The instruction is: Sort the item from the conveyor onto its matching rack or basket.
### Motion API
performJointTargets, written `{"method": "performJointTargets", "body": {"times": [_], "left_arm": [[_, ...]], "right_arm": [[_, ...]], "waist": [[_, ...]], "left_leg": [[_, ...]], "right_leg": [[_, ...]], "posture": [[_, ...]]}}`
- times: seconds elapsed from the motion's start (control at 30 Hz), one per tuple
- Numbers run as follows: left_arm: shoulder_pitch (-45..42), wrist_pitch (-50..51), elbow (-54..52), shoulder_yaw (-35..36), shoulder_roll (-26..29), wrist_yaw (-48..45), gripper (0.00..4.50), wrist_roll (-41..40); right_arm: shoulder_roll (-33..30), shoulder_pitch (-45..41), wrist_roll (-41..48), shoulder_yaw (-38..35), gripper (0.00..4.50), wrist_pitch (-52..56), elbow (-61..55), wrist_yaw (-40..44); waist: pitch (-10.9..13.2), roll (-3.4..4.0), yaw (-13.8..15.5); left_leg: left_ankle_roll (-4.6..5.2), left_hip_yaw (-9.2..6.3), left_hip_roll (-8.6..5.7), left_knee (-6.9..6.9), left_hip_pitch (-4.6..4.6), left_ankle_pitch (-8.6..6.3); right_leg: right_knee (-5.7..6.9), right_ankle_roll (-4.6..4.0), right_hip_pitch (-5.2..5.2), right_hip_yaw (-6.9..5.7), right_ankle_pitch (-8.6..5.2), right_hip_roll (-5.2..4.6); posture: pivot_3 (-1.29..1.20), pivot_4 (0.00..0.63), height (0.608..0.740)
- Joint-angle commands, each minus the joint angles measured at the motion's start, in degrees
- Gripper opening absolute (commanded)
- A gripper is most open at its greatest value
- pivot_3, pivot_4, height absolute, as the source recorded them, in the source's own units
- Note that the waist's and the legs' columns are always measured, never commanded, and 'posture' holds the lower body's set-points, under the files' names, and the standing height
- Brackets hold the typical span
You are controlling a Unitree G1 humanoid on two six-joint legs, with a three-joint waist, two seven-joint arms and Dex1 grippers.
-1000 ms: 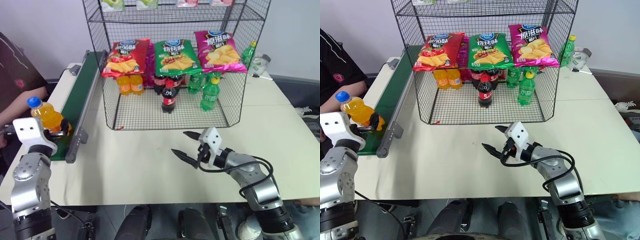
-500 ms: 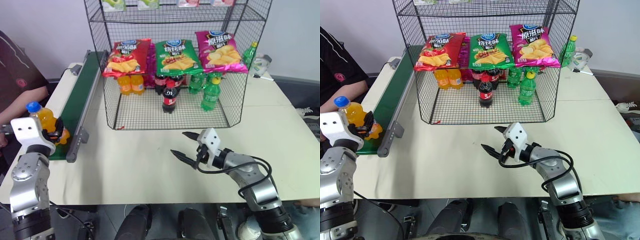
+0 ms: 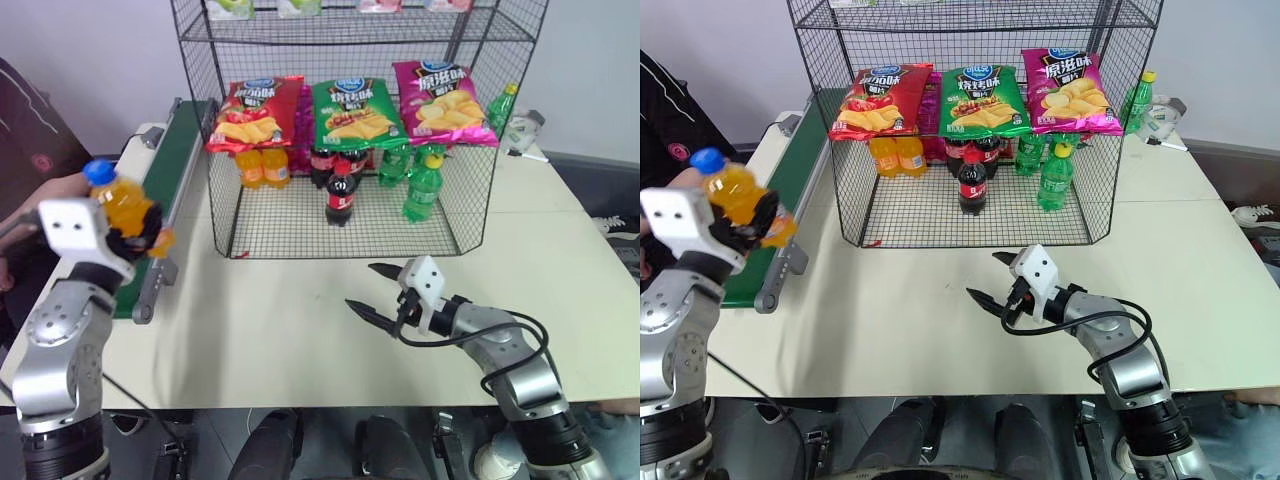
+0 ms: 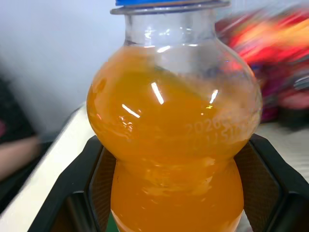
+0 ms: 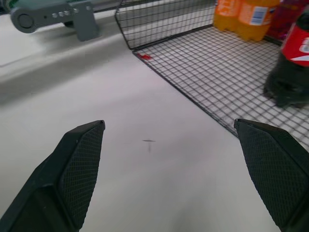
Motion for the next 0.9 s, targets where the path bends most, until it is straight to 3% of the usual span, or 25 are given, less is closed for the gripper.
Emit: {"method": "performJointTargets", "body": {"times": [0.03, 0.23, 0.37, 0.9], "left_arm": [[-1.44, 4.40, -7.64, -7.61, -0.51, -1.75, 2.86, -3.41], [-5.33, 2.08, -1.69, -19.58, -7.42, 1.72, 2.86, 4.18], [-10.18, -6.93, 12.22, -25.30, -11.37, 4.48, 2.86, 13.77], [-38.31, -42.47, 75.46, -19.93, -20.10, 6.81, 2.86, 20.33]], "right_arm": [[-1.13, -0.73, 1.00, -2.77, 4.50, -1.35, -1.36, 0.13], [-2.21, 0.75, 1.01, -4.89, 4.50, -0.78, -3.74, -0.69], [-2.99, 2.46, 1.42, -6.04, 4.50, 0.60, -7.59, -1.69], [-3.67, 3.57, 2.77, -8.98, 4.50, 4.66, -13.81, -5.24]], "waist": [[0.00, 0.00, -0.03], [0.01, 0.00, -0.04], [0.01, 0.00, 0.09], [0.12, -0.19, -0.04]], "left_leg": [[0.00, 0.02, -0.01, 0.00, 0.00, 0.00], [-0.06, 0.01, 0.06, -0.05, 0.00, 0.04], [-0.08, 0.01, 0.07, -0.03, 0.00, 0.06], [0.01, 0.00, -0.05, 0.40, -0.34, 0.02]], "right_leg": [[0.00, 0.00, -0.01, 0.01, 0.00, 0.00], [0.10, 0.04, -0.10, 0.01, 0.02, 0.08], [0.11, 0.03, -0.07, 0.00, 0.02, 0.09], [0.10, 0.37, -0.18, -0.09, 0.21, 0.16]], "posture": [[0.00, 0.150, 0.740], [0.00, 0.150, 0.740], [0.00, 0.150, 0.740], [0.00, 0.150, 0.740]]}}
